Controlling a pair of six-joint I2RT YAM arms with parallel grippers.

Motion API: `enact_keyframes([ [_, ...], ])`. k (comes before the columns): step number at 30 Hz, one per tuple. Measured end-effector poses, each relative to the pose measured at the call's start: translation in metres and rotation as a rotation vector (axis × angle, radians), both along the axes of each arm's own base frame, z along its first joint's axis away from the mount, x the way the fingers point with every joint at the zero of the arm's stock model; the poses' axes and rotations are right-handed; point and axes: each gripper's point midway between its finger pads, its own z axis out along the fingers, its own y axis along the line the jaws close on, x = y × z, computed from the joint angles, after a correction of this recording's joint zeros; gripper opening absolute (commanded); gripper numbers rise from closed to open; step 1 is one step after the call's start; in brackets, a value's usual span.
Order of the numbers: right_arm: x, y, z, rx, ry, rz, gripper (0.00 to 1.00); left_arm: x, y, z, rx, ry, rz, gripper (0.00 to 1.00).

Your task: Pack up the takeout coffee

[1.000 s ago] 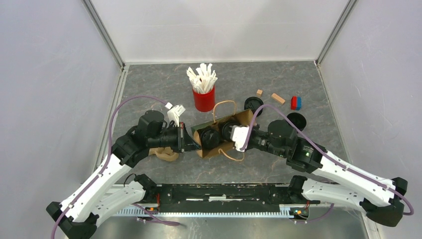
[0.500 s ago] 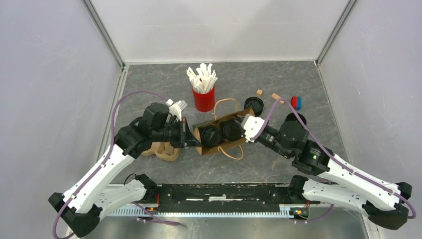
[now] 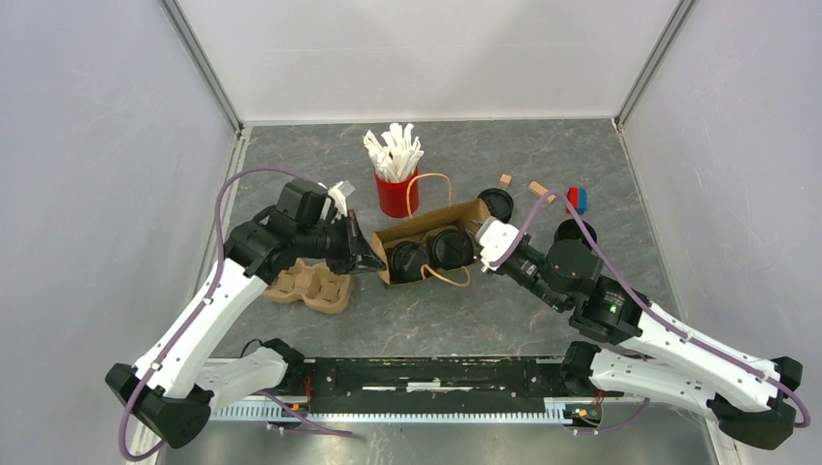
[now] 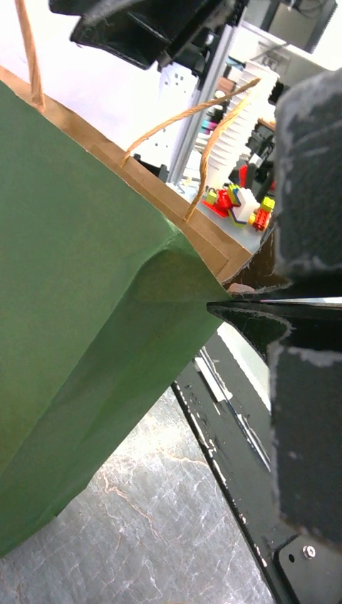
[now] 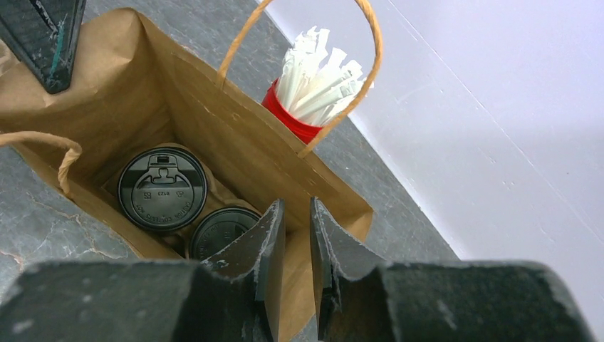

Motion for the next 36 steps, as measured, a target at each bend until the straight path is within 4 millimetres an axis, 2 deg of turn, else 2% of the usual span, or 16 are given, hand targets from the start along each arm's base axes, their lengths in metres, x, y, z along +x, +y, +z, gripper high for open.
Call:
enact_keyframes([
  [13,0.006,-0.01,0.003,0.013,-0.009,-0.062,0.25,0.02,0.009,0.007,0.0,0.121,0.122,0.02],
  [26,0.017,-0.011,-0.001,0.015,0.033,-0.141,0.28,0.023,0.011,0.01,0.004,0.226,0.201,0.04],
  [31,0.02,-0.014,-0.002,0.032,0.048,-0.175,0.3,0.024,0.012,0.01,0.006,0.229,0.206,0.13],
  [36,0.031,-0.027,-0.001,0.047,0.082,-0.297,0.42,0.024,0.013,0.009,0.009,0.23,0.209,0.31],
])
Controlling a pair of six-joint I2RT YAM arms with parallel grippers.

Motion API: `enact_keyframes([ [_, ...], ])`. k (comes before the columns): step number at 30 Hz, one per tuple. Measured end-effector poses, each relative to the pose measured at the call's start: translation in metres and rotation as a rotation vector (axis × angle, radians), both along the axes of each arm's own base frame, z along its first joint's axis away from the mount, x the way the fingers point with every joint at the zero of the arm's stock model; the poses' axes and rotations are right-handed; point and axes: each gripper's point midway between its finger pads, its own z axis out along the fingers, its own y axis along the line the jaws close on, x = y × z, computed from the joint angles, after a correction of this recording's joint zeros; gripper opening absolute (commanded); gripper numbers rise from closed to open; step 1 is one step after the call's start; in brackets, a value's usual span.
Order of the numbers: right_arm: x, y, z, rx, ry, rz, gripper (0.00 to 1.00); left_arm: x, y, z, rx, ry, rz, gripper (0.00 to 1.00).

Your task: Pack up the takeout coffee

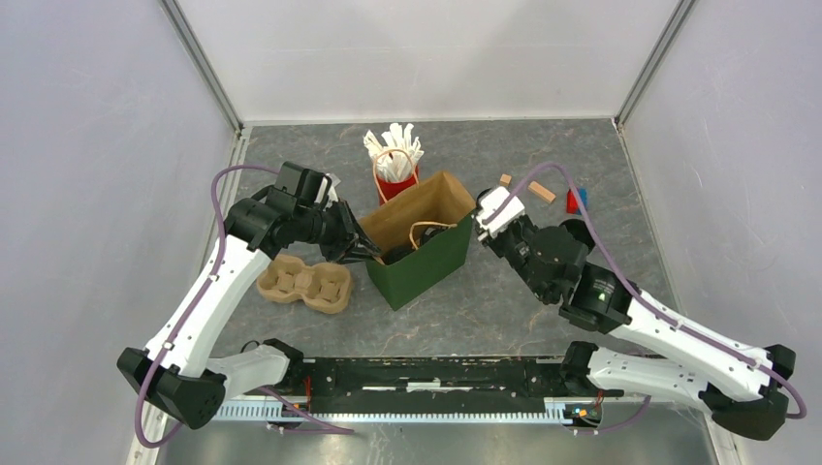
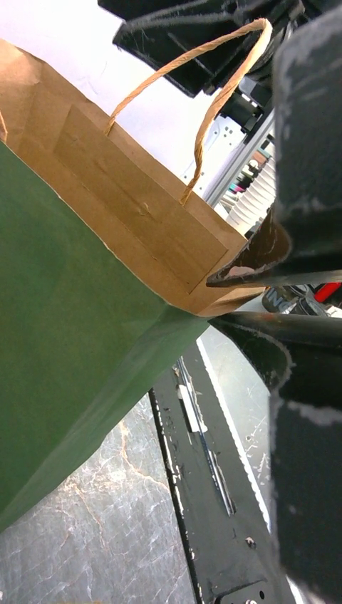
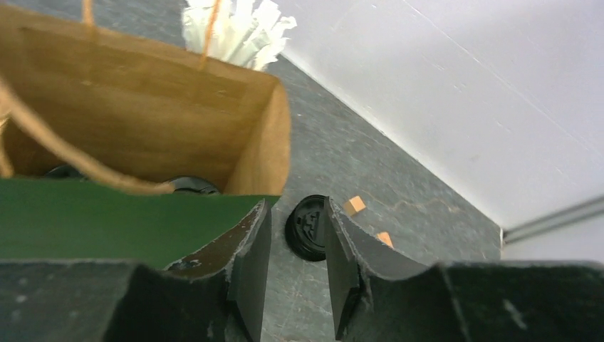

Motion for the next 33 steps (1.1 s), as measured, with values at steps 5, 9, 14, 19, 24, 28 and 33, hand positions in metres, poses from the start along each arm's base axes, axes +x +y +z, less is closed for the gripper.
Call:
enact_keyframes([
  [5,0.014,0.001,0.016,0.057,0.053,-0.119,0.48,0.001,0.002,-0.002,0.015,-0.001,0.011,0.56],
  [9,0.026,0.013,0.025,0.108,0.085,-0.153,0.5,0.004,0.006,-0.001,0.035,-0.019,0.023,0.72],
  [14,0.068,0.034,0.044,0.16,0.129,-0.177,0.5,0.01,0.009,0.014,0.04,-0.107,0.021,1.0],
  [19,0.122,0.045,0.057,0.193,0.163,-0.164,0.49,0.01,0.019,0.036,0.054,-0.245,0.016,1.0],
  [24,0.16,0.054,0.06,0.19,0.206,-0.073,0.53,0.005,0.031,0.054,0.08,-0.383,-0.001,1.0],
  [28,0.174,0.058,0.042,0.14,0.251,0.024,0.58,0.001,0.039,0.058,0.107,-0.441,-0.012,1.0],
  [33,0.176,0.06,0.014,0.07,0.281,0.14,0.56,-0.004,0.044,0.059,0.116,-0.469,-0.012,1.0],
])
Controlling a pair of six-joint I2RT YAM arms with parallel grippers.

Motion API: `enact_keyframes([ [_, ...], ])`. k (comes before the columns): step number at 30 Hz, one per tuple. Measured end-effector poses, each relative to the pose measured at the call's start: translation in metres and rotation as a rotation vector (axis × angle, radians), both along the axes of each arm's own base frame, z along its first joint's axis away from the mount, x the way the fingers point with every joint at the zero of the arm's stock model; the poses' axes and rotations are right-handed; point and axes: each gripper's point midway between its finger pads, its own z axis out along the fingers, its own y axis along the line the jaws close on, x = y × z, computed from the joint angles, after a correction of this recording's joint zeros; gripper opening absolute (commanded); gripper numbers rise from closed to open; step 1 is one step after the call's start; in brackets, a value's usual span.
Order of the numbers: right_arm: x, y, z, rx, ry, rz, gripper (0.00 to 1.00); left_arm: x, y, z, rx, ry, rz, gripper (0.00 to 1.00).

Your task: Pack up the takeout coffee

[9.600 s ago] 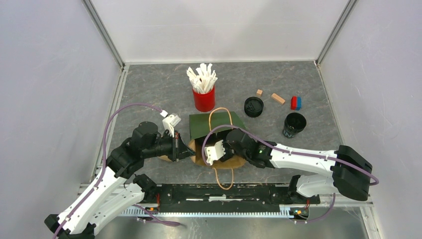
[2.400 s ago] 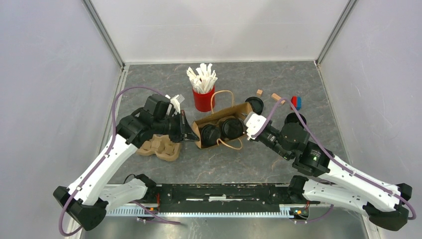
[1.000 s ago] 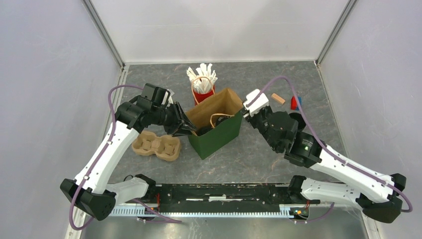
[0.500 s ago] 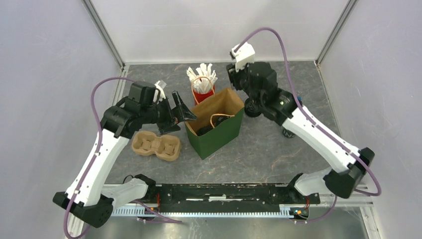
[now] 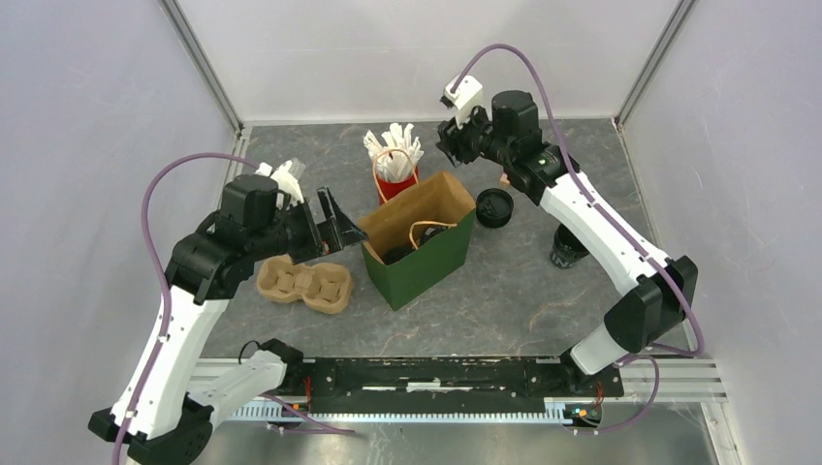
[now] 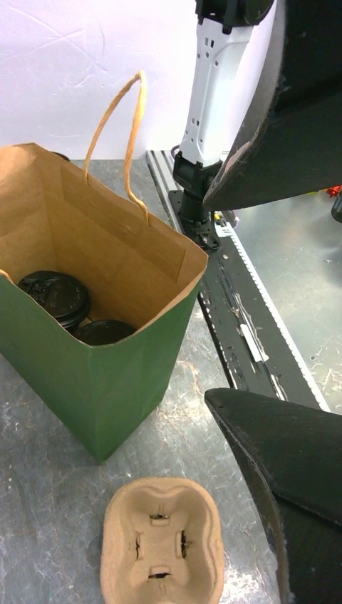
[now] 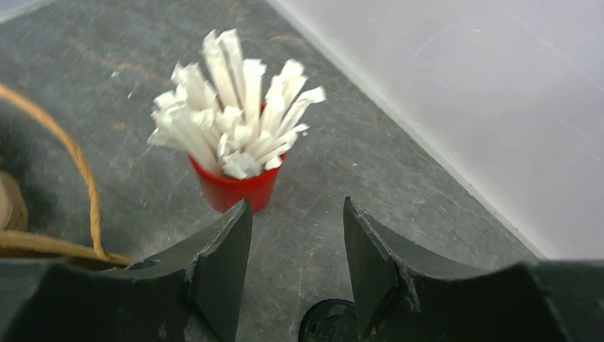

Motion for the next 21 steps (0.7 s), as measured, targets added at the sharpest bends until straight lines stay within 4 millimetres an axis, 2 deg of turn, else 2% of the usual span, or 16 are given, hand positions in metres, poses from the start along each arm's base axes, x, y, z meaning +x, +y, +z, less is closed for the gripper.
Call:
enact_keyframes([
  [5,-0.011,0.015,-0.029,-0.044,0.006,0.159,0.53,-0.01,0.009,-0.013,0.016,0.002,0.018,1.0],
  [9,-0.008,0.032,-0.03,-0.037,-0.029,0.26,0.53,-0.013,0.012,-0.016,0.024,0.005,0.026,1.0],
  [13,0.002,0.048,-0.034,-0.044,-0.045,0.332,0.53,-0.01,0.013,-0.015,0.034,0.009,0.034,1.0],
  [21,0.012,0.059,-0.046,-0.083,-0.058,0.397,0.53,-0.008,0.013,-0.017,0.051,0.011,0.032,1.0],
])
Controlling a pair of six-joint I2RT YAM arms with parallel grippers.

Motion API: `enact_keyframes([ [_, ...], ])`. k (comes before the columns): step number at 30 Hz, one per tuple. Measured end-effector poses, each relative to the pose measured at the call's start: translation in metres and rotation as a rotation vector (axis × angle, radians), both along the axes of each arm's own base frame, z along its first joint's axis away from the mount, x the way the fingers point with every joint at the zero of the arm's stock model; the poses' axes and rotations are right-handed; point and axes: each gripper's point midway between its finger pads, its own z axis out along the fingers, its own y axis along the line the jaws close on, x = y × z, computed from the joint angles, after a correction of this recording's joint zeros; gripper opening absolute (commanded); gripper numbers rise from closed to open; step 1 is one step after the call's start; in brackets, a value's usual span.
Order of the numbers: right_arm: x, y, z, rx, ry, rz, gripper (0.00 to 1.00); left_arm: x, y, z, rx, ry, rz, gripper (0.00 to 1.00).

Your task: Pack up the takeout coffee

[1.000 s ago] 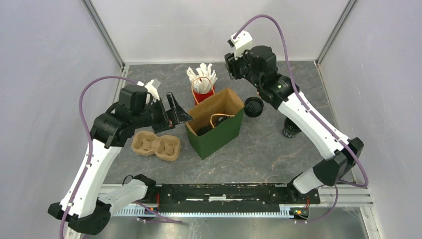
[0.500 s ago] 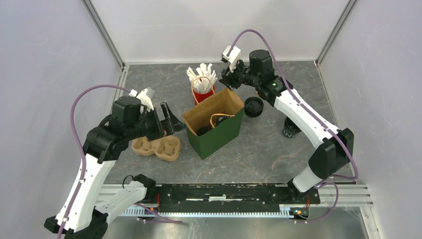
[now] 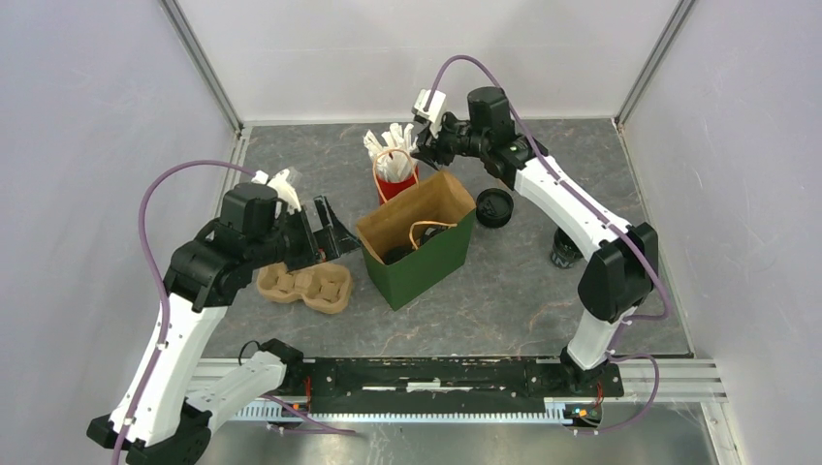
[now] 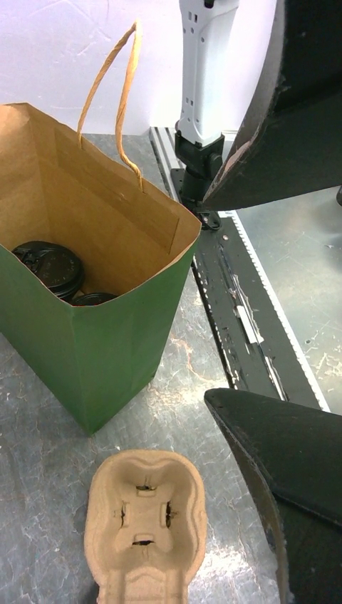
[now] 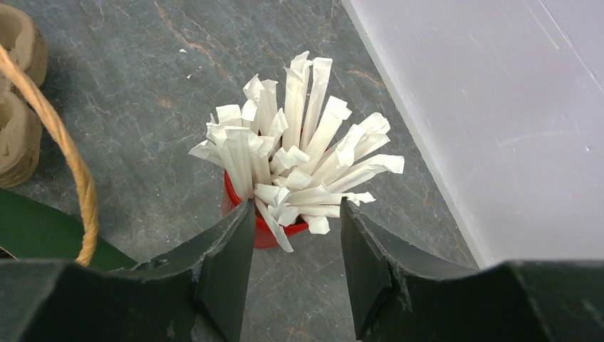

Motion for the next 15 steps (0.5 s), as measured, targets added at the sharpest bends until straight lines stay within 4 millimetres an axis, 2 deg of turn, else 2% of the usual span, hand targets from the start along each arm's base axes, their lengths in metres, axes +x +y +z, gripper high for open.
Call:
enact_keyframes([
  [10,0.006,-0.003,-0.007,-0.041,-0.012,0.03,0.53,0.005,0.003,0.006,0.016,-0.026,0.009,1.0],
  [15,0.007,-0.007,-0.01,-0.054,-0.006,0.037,0.47,0.004,0.003,0.006,0.022,-0.025,0.007,1.0],
])
